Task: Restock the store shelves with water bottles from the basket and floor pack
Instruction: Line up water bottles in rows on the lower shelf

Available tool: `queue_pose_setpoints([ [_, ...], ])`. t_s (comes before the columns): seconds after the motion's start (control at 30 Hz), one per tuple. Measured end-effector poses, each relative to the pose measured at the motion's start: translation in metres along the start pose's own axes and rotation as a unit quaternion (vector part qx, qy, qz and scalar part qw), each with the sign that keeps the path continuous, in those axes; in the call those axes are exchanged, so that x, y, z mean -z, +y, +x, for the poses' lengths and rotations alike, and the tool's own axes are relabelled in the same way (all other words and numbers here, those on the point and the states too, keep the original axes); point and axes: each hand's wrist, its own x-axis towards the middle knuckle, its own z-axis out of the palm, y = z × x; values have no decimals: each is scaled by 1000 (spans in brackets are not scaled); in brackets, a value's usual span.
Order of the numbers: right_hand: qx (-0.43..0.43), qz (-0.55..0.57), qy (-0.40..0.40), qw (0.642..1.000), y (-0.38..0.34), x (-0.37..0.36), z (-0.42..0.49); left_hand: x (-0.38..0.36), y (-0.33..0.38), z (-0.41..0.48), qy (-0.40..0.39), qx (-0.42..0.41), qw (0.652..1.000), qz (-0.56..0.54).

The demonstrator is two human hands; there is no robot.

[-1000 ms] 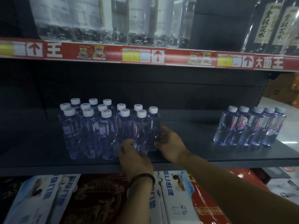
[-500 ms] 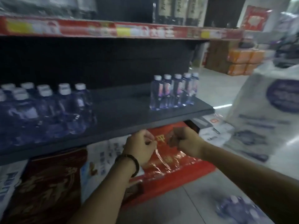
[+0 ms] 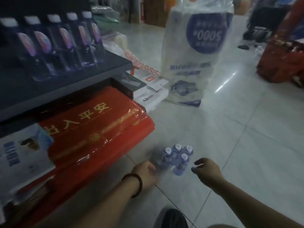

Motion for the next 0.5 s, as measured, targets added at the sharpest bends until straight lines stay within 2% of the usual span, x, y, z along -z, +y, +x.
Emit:
queue_pose_setpoints([
  [0.27, -72, 84, -25, 994, 35, -70, 62, -81, -1, 117, 89, 30, 992, -85],
  [0.4, -72, 160, 27, 984, 33, -101, 78, -110, 2, 149, 172, 8, 977, -126],
  [0.5, -72, 203, 83, 973, 38, -123, 83, -122, 5, 162, 181, 0, 972, -148],
])
